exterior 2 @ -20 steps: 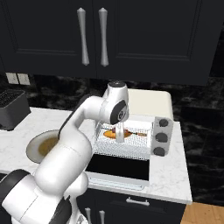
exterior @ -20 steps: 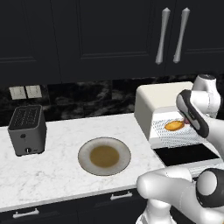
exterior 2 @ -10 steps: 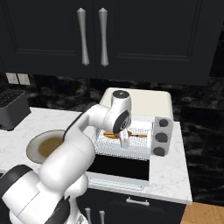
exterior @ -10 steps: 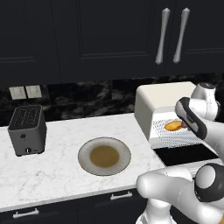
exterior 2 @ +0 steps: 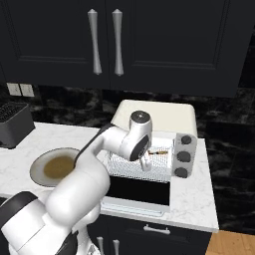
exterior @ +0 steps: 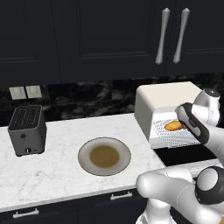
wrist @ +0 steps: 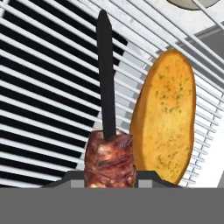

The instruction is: Pick up the kebab skewer and baguette bread, and place them inside the toaster oven. Close the toaster oven door and start by setting the timer.

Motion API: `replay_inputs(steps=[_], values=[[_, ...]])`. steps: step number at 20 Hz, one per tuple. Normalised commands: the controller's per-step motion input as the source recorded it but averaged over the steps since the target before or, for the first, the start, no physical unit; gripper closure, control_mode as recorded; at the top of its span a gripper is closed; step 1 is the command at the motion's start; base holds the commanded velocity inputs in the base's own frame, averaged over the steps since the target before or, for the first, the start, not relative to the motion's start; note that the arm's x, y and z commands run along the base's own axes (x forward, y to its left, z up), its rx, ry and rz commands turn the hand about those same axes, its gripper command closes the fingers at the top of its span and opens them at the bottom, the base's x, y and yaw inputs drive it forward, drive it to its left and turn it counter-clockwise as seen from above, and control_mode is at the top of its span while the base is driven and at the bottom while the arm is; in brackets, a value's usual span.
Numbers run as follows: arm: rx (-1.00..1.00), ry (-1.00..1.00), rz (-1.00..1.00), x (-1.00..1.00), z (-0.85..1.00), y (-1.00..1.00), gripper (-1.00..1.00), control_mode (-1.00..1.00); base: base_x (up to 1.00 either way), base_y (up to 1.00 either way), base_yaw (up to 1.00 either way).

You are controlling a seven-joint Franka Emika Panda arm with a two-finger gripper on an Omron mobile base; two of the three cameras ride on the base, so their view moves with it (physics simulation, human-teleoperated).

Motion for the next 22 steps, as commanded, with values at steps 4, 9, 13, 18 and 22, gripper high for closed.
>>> replay_inputs(steps=[4,9,13,18,22], values=[[0.0,0.0,0.0,0.38,-0.18,0.0,-1.0,-1.0,0.0,0.0,0.0],[0.0,0.02,0.0,0.11,-0.08,0.0,-1.0,-1.0,0.0,0.0,0.0],[0.0,0.0,0.0,0.0,0.0,0.0,-1.0,-1.0,0.0,0.0,0.0],[0.0,0.01,0.0,0.0,0.0,0.0,-1.0,-1.0,0.0,0.0,0.0],[0.0,0.0,-0.06,-0.23,0.16,0.0,-1.0,-1.0,0.0,0.0,0.0]])
